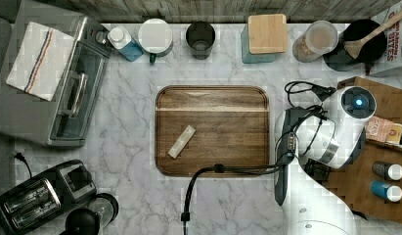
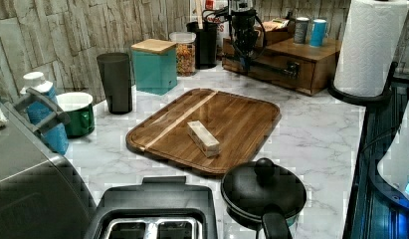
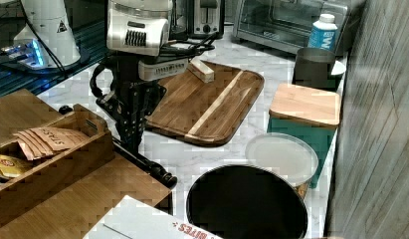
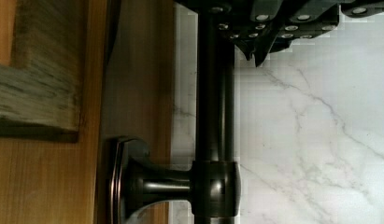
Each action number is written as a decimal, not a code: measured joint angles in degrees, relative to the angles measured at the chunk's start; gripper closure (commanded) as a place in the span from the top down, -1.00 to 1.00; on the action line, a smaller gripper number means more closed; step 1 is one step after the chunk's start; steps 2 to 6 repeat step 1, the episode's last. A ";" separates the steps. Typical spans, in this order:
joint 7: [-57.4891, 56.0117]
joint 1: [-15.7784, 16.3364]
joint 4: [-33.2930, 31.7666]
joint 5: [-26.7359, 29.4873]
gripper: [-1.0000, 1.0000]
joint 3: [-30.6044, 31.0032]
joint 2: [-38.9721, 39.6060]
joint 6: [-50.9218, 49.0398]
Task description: Close the drawer.
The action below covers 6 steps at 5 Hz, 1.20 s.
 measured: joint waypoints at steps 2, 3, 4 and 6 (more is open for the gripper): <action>0.00 -0.01 0.00 0.07 -1.00 -0.01 0.01 0.03; 0.00 -0.01 0.00 0.07 -1.00 -0.01 0.01 0.03; 0.00 -0.01 0.00 0.07 -1.00 -0.01 0.01 0.03; 0.00 -0.01 0.00 0.07 -1.00 -0.01 0.01 0.03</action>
